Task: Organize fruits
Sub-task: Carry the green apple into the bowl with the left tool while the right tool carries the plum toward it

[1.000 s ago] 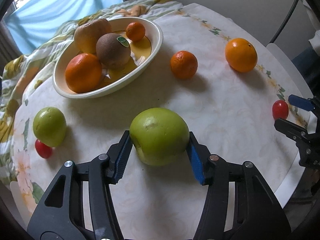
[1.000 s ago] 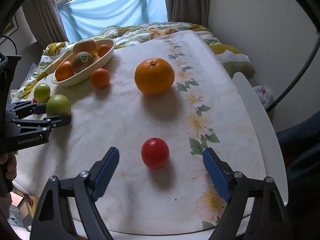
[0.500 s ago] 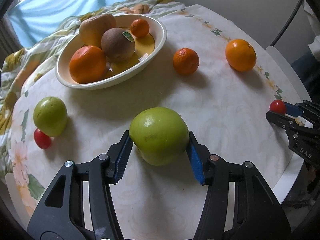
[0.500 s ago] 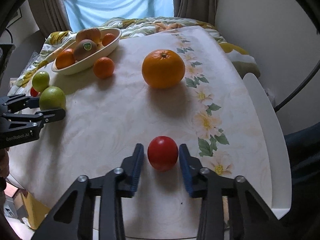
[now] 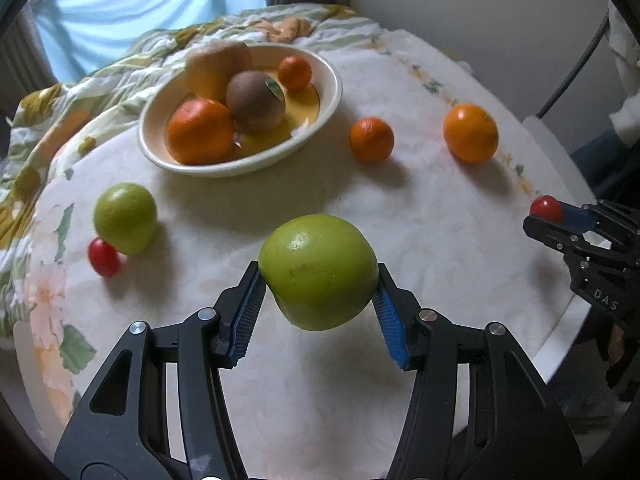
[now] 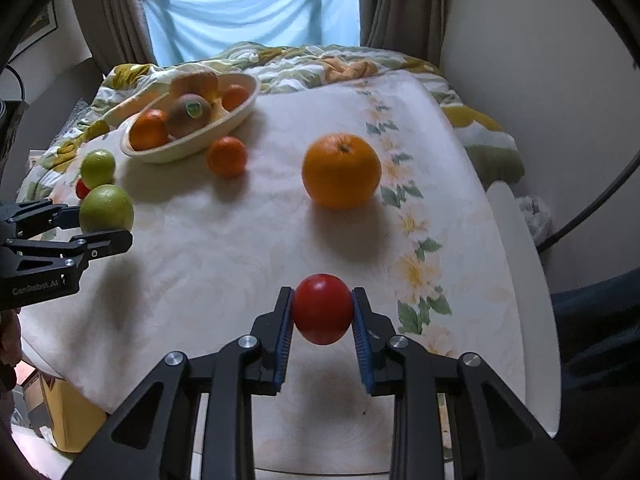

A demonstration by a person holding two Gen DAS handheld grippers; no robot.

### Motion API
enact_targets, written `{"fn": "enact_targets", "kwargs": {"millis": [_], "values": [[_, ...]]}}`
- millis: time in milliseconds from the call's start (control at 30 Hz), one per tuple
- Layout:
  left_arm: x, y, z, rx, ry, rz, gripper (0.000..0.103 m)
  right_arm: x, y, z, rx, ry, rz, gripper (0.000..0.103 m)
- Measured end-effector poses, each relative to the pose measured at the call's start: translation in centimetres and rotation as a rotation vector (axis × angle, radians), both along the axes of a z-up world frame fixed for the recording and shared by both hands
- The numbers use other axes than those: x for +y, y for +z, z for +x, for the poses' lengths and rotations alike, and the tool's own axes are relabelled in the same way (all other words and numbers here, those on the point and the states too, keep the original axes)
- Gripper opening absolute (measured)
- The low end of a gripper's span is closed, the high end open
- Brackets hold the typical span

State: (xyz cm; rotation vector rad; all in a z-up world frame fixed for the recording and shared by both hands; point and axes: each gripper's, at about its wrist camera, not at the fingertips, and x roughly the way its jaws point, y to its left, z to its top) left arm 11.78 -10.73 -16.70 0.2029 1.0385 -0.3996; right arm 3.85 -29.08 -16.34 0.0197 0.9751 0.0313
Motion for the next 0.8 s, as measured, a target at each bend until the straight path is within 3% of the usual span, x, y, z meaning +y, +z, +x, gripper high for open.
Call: {"fn": "enact_targets", "kwargs": {"millis": [433, 800], "values": [[2.0, 7.8, -0.7, -0.11, 0.118, -0.038, 0.06, 1.6, 6.7, 2.3, -0.087, 0.124, 0.033, 0.026], [5.3, 11.3, 2.6, -0.194, 0.233, -0.073, 0.06, 3.6, 9.6, 7.0, -0.116, 0.213, 0.072, 0.026]]}}
